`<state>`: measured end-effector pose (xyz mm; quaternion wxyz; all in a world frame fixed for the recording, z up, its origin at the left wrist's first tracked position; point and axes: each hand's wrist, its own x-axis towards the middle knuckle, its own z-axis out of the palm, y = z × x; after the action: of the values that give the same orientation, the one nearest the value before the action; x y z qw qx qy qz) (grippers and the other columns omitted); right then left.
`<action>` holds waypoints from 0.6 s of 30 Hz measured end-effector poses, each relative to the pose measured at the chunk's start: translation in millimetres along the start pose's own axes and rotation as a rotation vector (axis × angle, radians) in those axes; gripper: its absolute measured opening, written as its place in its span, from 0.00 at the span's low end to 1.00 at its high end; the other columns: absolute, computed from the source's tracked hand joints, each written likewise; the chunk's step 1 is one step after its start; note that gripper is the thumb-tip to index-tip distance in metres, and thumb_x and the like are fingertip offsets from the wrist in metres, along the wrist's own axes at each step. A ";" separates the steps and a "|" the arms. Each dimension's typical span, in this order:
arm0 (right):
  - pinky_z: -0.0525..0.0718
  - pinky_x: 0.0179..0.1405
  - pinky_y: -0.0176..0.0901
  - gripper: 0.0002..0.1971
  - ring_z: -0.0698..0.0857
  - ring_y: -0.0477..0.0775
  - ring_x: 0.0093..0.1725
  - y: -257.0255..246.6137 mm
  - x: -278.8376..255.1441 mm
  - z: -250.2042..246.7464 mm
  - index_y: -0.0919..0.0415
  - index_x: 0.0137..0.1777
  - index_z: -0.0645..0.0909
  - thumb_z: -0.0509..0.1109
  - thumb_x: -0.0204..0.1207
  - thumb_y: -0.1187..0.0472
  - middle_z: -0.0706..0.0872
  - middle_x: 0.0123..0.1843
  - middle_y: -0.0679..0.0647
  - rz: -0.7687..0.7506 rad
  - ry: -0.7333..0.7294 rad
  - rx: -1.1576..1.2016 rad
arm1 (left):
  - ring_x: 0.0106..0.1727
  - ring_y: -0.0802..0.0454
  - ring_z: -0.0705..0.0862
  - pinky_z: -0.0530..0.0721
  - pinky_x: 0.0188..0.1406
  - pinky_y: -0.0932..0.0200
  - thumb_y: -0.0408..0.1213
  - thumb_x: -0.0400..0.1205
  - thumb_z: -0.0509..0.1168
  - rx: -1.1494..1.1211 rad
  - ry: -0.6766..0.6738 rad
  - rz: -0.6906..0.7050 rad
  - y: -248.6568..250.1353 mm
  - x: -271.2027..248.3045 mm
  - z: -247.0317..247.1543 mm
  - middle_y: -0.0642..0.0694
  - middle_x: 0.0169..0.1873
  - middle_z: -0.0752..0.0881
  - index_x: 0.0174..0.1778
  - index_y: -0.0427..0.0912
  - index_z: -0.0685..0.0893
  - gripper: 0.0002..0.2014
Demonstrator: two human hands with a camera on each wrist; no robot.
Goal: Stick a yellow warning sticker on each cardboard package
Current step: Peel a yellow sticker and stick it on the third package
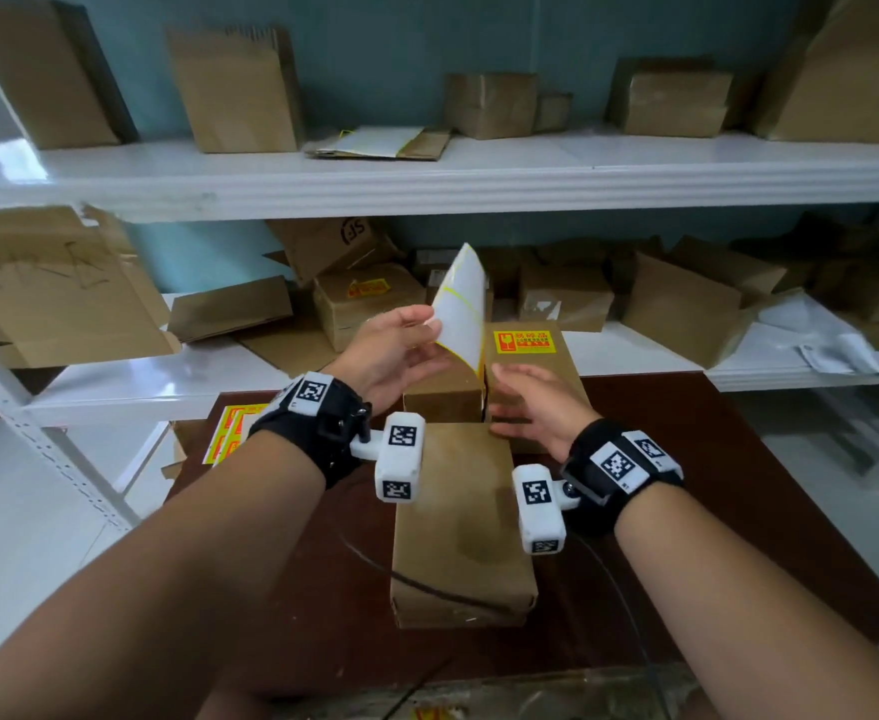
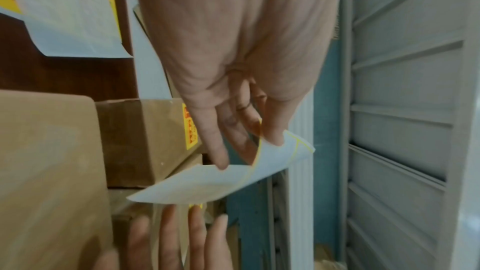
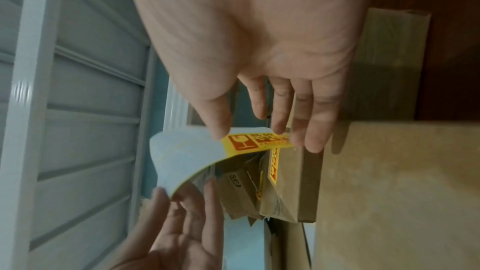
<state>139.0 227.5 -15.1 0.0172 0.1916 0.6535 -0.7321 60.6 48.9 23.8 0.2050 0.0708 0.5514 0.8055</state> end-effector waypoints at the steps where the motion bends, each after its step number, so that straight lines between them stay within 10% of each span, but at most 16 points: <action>1: 0.91 0.56 0.60 0.20 0.86 0.59 0.53 -1.3 -2.6 1.7 0.58 0.68 0.79 0.75 0.81 0.50 0.86 0.67 0.59 0.013 -0.018 0.045 | 0.44 0.44 0.89 0.90 0.53 0.39 0.23 0.85 0.63 -0.005 -0.073 0.001 2.9 -4.6 6.8 0.43 0.44 0.88 0.52 0.42 0.79 0.09; 7: 0.90 0.52 0.63 0.30 0.86 0.68 0.64 -3.8 -16.9 0.8 0.49 0.68 0.75 0.79 0.68 0.42 0.83 0.65 0.64 0.215 -0.178 0.358 | 0.44 0.48 0.88 0.89 0.50 0.47 0.24 0.87 0.55 -0.147 -0.302 0.055 14.0 -27.9 18.2 0.44 0.46 0.87 0.61 0.40 0.77 0.12; 12: 0.93 0.41 0.46 0.18 0.93 0.56 0.43 -6.8 -19.5 -8.4 0.65 0.67 0.84 0.72 0.80 0.57 0.92 0.50 0.61 0.125 -0.166 0.563 | 0.61 0.43 0.86 0.86 0.59 0.48 0.26 0.90 0.48 -0.109 0.035 0.081 -7.5 -25.8 -2.5 0.40 0.58 0.88 0.65 0.38 0.81 0.17; 18: 0.89 0.61 0.53 0.12 0.91 0.62 0.60 6.9 -6.7 -13.6 0.72 0.63 0.84 0.69 0.84 0.64 0.91 0.60 0.68 -0.022 -0.076 0.854 | 0.46 0.51 0.85 0.86 0.54 0.54 0.26 0.89 0.55 -0.273 0.290 0.004 -44.1 -18.6 -37.9 0.42 0.49 0.88 0.60 0.37 0.83 0.12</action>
<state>150.6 238.1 -20.6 -0.0473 0.1473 0.2927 -0.9436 75.6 22.3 -29.0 0.1293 -0.0733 0.4605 0.8751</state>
